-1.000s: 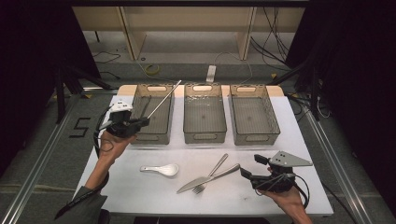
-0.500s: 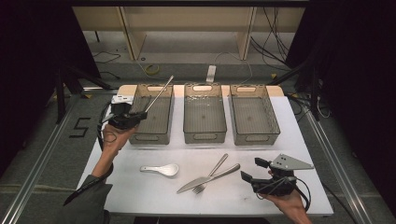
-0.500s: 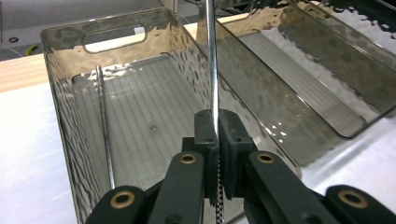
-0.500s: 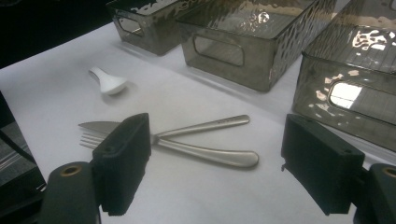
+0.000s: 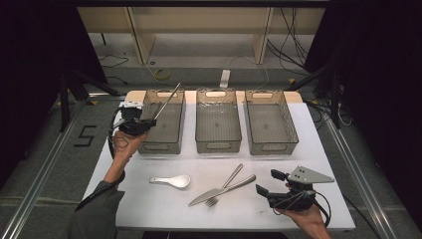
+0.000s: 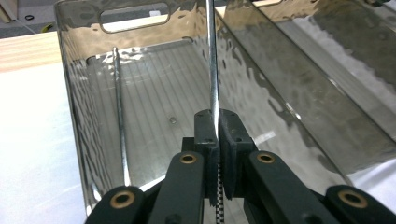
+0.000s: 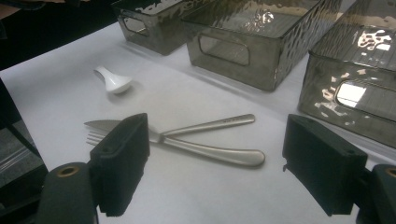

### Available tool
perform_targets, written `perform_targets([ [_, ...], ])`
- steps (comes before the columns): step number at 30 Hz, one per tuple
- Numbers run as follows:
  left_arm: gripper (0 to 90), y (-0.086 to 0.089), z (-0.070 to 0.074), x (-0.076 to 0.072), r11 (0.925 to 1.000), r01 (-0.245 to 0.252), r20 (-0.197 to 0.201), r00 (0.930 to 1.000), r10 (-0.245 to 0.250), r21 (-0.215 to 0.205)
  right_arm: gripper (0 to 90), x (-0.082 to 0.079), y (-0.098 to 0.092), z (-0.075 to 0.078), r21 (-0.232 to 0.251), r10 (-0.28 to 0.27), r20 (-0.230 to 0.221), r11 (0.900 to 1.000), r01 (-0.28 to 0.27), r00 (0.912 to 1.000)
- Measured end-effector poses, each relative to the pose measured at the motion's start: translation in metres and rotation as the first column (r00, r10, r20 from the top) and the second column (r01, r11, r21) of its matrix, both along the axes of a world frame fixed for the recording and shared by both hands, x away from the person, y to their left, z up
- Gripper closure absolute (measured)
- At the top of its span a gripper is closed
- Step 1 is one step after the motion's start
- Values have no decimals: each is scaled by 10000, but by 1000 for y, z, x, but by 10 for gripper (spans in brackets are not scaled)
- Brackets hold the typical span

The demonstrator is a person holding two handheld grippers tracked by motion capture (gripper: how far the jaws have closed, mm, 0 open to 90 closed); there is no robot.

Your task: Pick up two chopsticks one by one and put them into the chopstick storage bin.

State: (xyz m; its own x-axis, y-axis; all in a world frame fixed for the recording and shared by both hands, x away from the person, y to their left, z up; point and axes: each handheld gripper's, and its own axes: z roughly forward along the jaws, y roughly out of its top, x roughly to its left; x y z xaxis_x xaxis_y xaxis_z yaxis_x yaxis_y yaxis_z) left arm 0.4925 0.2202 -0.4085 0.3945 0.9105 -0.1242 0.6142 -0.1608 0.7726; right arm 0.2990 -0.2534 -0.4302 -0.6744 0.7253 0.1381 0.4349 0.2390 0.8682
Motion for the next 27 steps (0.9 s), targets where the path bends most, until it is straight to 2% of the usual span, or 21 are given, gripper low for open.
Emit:
perform_targets([
  [5,862,2,-4,7,9998,-181,-197,9996,182,24,241,0,1,0,-85,78,6,9999,-78,10000],
  [13,859,1,-14,12,9987,-382,-551,9977,400,335,243,0,2,0,-101,137,2,9999,-136,9999],
  [16,847,2,-15,14,9985,-529,-694,9962,535,113,243,0,3,-1,-116,160,-14,9998,-160,9999],
  [17,825,1,-14,14,9983,-560,-682,9960,571,173,243,0,3,-1,-123,187,-34,9997,-188,9998],
  [18,744,0,-13,15,9975,-640,-702,9953,660,308,243,0,3,-1,-127,227,-50,9997,-227,9997],
  [20,588,-1,-12,16,9974,-714,-775,9944,720,99,243,0,3,-1,-138,245,-82,9996,-246,9997],
  [25,397,-2,-4,11,9988,-189,-951,9954,145,-452,243,0,3,0,-141,257,-52,9996,-257,9997],
  [27,363,-2,1,7,9983,72,-868,9962,-122,-576,243,0,3,0,-164,274,-37,9995,-274,9996],
])
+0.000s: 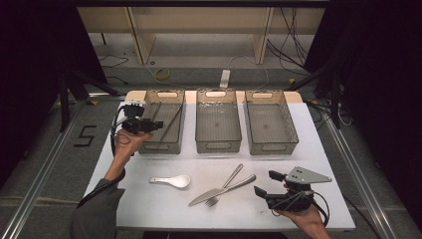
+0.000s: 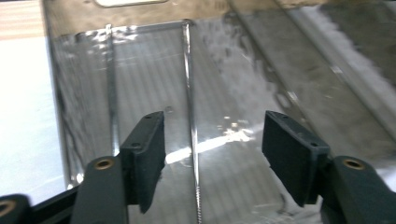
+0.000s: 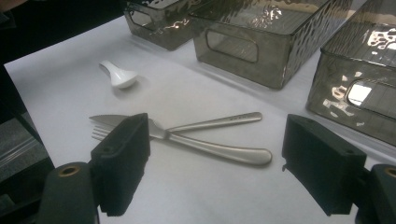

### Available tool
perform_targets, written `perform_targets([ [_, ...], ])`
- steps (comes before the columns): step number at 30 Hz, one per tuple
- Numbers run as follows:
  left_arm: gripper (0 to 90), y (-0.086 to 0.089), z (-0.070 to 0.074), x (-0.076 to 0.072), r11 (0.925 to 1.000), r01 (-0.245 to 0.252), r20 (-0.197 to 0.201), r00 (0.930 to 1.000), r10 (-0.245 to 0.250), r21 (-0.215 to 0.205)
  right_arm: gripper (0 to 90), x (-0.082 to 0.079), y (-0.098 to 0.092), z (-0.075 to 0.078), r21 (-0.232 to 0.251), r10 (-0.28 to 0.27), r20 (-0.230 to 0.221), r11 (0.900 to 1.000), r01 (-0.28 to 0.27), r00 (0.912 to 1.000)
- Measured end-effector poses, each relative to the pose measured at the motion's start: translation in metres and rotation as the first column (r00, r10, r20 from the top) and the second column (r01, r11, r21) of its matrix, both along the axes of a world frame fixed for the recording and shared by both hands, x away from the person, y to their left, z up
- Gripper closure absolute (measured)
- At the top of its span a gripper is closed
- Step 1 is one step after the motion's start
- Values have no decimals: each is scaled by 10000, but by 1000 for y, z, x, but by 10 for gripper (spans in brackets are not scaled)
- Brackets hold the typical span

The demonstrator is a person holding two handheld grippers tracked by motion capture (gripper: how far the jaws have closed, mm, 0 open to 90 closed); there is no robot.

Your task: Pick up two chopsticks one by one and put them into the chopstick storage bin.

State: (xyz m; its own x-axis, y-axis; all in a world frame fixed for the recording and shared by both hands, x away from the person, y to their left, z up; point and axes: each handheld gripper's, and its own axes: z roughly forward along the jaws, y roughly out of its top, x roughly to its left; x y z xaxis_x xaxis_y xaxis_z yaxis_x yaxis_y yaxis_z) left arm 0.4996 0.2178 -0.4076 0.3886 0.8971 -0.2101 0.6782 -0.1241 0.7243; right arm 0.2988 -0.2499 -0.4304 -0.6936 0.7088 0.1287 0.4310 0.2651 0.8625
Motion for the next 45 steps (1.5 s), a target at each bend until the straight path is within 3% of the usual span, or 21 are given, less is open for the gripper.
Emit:
perform_targets([
  [7,257,-2,16,-19,9943,1009,17,9949,-1009,-335,243,-1,0,1,-5,15,50,10000,-15,10000],
  [13,188,-13,20,-35,9801,1984,22,9801,-1985,81,242,-1,1,1,-13,2,72,10000,-2,10000],
  [16,180,-14,18,-41,9752,2212,-7,9752,-2213,-84,242,-1,1,0,19,4,71,10000,-5,10000],
  [19,171,-18,17,-48,9652,2581,-178,9661,-2575,421,242,-1,2,0,-22,30,90,10000,-30,10000],
  [25,164,-23,13,-60,9531,2985,-222,9544,-2978,505,242,-1,1,0,48,-22,88,10000,22,10000],
  [30,161,-27,9,-68,9489,3118,-26,9501,-3120,489,241,0,-1,-1,155,-76,99,9999,74,9999],
  [36,159,-34,4,-77,9340,3452,-237,9385,-3445,922,241,1,-2,-2,184,-72,51,9998,71,10000],
  [40,159,-38,-1,-82,9200,3669,-550,9302,-3628,1376,241,1,-1,-2,182,-40,10,9998,40,10000],
  [45,159,-42,-6,-86,9038,3946,-858,9187,-3854,1656,241,2,-1,-3,179,-20,25,9998,20,10000],
])
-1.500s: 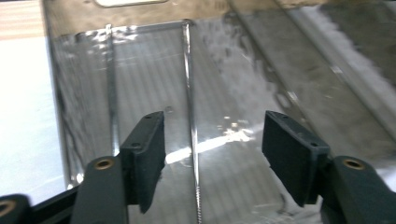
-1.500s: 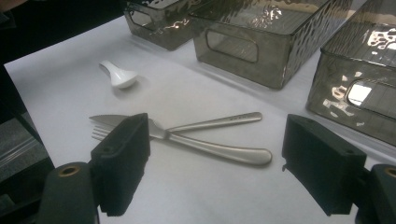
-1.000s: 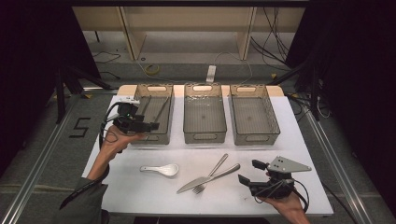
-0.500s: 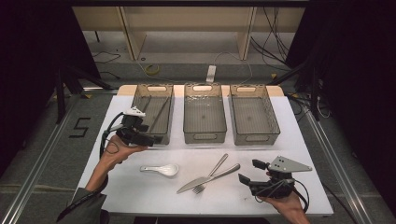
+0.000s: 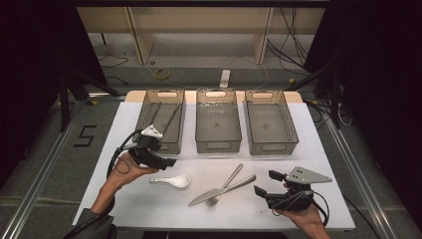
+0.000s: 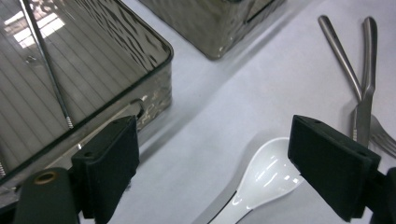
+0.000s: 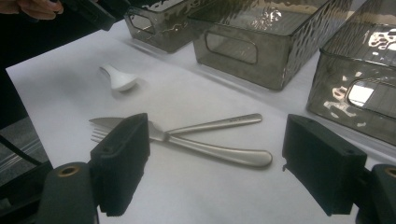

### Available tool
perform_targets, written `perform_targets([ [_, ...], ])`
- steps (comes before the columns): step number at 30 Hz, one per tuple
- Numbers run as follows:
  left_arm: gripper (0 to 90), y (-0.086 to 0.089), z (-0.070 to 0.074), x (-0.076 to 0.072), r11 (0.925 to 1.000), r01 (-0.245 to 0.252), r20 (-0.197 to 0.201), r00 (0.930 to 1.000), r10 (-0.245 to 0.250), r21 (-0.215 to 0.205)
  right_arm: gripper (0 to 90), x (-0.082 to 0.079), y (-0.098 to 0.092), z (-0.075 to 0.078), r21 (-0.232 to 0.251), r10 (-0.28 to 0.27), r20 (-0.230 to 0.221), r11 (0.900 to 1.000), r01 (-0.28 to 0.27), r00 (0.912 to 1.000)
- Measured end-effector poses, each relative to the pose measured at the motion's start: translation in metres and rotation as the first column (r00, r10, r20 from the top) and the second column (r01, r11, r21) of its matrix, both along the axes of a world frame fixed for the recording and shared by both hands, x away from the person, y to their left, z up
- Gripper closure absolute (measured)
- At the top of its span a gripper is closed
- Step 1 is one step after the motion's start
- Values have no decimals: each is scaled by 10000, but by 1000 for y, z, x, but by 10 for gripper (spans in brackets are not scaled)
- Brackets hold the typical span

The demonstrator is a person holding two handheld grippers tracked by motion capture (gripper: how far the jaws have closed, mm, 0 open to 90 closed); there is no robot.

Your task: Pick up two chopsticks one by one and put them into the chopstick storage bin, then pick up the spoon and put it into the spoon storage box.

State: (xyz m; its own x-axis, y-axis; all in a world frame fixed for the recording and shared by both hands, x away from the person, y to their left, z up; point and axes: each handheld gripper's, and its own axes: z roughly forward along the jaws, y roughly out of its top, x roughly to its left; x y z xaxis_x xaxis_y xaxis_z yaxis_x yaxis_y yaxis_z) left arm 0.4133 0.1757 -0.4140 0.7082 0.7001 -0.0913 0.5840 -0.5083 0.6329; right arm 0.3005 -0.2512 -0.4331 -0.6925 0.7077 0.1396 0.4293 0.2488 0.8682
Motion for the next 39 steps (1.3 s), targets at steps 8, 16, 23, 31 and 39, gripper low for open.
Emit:
perform_targets([
  [8,159,-9,-5,-8,9960,499,-143,9987,-490,745,241,0,1,0,-10,18,-7,10000,-18,10000],
  [16,159,-9,-11,-12,9904,664,-353,9974,-626,1211,241,0,1,0,-59,44,20,10000,-44,10000],
  [23,161,-12,-15,-17,9825,961,-668,9940,-864,1597,241,-1,2,0,-71,44,28,10000,-44,10000],
  [31,164,-13,-23,-17,9714,1077,-933,9916,-896,2118,241,0,4,0,-181,169,29,9997,-169,9999],
  [39,188,-14,-30,-15,9609,1314,-1297,9863,-1020,2437,241,1,3,0,-179,200,52,9996,-199,9998],
])
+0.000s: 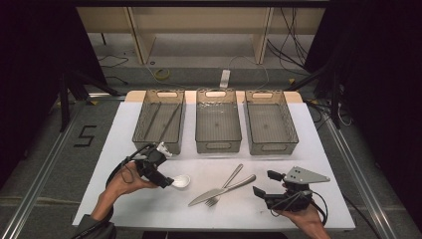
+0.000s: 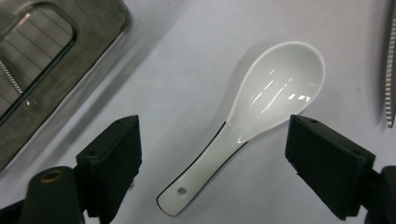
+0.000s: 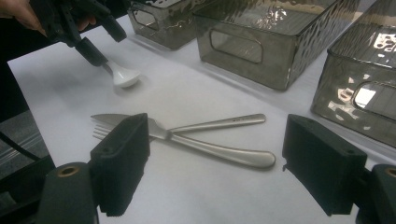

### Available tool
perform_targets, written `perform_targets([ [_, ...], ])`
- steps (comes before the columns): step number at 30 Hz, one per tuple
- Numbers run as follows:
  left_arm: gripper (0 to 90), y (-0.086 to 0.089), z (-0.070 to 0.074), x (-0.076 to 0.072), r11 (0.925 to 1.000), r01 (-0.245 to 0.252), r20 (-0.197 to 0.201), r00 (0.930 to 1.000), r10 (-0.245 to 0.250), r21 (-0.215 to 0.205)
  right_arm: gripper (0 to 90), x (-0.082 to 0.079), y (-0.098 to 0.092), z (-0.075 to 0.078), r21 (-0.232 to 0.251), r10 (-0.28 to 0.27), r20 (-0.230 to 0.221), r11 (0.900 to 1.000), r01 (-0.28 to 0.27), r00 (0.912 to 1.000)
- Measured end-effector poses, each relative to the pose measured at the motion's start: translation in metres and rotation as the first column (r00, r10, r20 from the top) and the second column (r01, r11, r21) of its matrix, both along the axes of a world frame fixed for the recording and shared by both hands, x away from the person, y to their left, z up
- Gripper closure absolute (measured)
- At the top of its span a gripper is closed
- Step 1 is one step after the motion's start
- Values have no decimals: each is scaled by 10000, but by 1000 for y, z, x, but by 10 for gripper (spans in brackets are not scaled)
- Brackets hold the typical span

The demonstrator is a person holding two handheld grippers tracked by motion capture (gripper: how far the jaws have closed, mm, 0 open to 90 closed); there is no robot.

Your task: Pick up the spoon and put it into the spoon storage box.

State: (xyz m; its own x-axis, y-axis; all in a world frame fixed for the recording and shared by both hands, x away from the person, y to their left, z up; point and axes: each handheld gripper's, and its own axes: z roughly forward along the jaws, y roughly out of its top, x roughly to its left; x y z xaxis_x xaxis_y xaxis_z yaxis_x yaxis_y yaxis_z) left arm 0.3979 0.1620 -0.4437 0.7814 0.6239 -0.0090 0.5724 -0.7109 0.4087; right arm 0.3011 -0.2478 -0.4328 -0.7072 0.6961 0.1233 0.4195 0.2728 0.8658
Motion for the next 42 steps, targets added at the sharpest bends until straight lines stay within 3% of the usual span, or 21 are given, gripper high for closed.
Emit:
perform_targets([
  [8,273,2,-1,-1,9990,349,-88,9994,-347,264,240,-1,3,0,-133,59,13,9999,-59,10000],
  [16,380,0,-10,0,9966,686,-517,9965,-662,455,240,-1,5,0,-201,106,17,9997,-106,9999],
  [30,546,-5,-20,-1,9832,1346,-503,9903,-1293,1235,242,-1,6,0,-340,138,23,9993,-137,9999],
  [42,715,-4,-20,-1,9829,1618,-808,9846,-1549,875,246,-2,7,-1,-429,202,-22,9989,-203,9998],
])
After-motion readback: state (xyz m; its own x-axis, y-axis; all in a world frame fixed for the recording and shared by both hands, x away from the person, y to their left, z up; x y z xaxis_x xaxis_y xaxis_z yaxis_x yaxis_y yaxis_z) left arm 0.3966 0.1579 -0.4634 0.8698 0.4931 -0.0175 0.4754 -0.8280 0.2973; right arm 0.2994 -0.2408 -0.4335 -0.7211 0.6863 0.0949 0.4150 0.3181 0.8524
